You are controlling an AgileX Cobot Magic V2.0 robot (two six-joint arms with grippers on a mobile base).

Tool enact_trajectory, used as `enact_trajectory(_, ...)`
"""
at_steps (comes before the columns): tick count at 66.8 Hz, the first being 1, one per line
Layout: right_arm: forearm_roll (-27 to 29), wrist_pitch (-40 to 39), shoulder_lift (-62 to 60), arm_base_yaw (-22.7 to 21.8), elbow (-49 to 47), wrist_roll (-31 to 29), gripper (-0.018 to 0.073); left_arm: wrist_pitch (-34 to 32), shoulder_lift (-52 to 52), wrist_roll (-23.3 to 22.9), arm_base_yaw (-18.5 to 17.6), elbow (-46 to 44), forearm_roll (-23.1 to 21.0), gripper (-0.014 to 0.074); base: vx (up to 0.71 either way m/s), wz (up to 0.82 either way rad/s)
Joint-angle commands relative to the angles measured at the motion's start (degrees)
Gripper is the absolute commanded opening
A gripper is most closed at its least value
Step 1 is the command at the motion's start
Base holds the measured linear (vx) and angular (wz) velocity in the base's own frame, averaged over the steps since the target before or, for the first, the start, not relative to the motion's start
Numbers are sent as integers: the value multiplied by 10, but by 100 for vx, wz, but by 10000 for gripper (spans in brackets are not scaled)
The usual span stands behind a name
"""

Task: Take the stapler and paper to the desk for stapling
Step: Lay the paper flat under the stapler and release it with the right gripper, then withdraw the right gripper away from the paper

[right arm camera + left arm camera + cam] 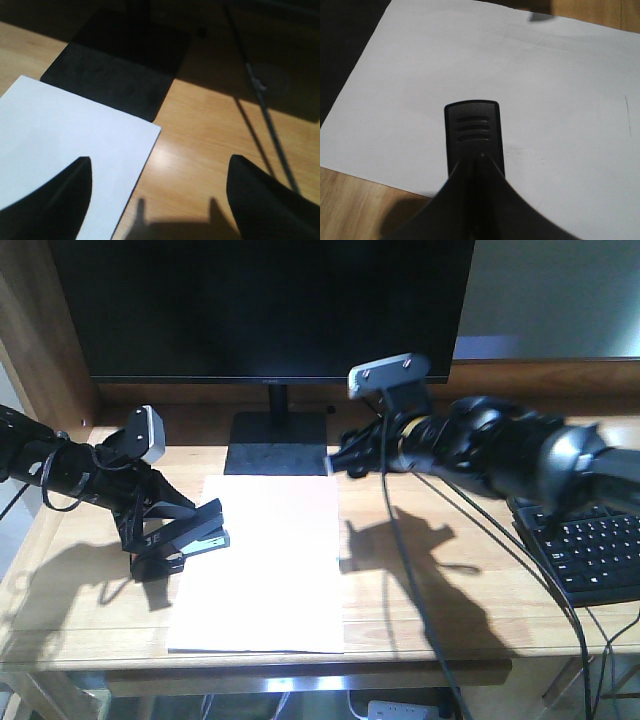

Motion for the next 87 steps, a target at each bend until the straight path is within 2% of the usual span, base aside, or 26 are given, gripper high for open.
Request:
enact_trajectory(1,-31,27,-68,-3,-14,-10,529,15,-30,-1,-3,-14,-28,-7,0,0)
enact_trajectory(9,-55,42,-123,-3,7,-10,529,15,-30,-1,-3,-14,-28,-7,0,0)
enact_trajectory(20,-57,24,-214,-3,74,-8,529,15,-30,-1,-3,-14,-28,-7,0,0)
enact_trajectory(50,-57,-88,-528,-3,315,-5,529,15,-30,-1,-3,-14,-28,-7,0,0)
enact_trajectory(64,-54,-91,-685,-3,415,-2,529,15,-30,-1,-3,-14,-28,-7,0,0)
enact_trajectory(77,-52,-91,-839,-3,496,33,529,15,-30,-1,-3,-14,-28,-7,0,0)
enact_trajectory(87,-53,-91,-924,-3,547,35,529,15,-30,-1,-3,-14,-28,-7,0,0)
